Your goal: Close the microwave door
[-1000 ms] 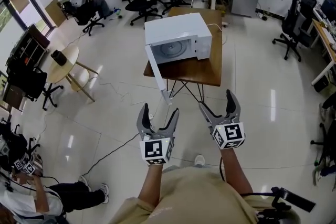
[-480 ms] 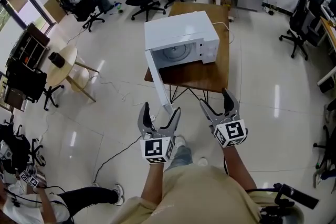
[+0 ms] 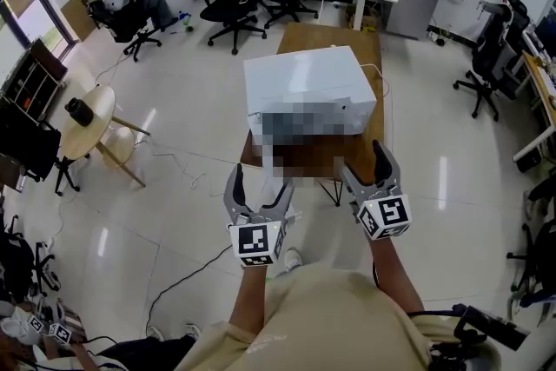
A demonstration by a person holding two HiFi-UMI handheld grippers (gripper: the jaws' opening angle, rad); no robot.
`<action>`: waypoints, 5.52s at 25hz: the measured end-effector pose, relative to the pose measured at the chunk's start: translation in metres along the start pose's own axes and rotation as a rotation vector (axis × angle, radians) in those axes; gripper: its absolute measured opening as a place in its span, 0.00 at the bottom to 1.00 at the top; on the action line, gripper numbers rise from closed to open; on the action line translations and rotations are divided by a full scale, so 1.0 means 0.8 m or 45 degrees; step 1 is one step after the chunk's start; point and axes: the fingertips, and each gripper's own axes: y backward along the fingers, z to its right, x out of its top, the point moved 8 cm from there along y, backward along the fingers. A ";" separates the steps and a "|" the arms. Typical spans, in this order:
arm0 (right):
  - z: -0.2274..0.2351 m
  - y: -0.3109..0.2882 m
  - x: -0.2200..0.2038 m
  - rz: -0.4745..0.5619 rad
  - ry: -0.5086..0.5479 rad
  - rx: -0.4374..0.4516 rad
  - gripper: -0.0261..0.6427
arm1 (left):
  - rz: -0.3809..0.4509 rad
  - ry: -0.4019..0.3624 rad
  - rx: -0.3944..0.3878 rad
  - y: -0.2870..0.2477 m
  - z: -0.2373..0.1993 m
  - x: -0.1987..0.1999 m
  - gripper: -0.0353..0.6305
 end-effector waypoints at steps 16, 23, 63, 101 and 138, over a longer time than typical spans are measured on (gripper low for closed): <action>0.068 -0.123 -0.022 -0.079 -0.021 0.140 0.61 | -0.320 0.026 -0.153 -0.097 -0.108 -0.051 0.76; 0.144 -0.153 -0.008 -0.077 0.089 0.174 0.61 | -0.758 0.242 -0.263 -0.092 -0.205 -0.058 0.94; 0.297 -0.164 -0.044 -0.159 -0.089 -0.021 0.61 | -1.139 1.416 -0.307 -0.218 -0.077 -0.258 0.27; 0.320 -0.134 -0.028 -0.175 -0.107 -0.118 0.61 | -0.772 1.712 0.158 -0.355 0.029 -0.287 0.26; 0.278 -0.171 -0.025 -0.197 -0.086 0.007 0.61 | -0.757 1.570 0.184 -0.462 0.015 -0.300 0.26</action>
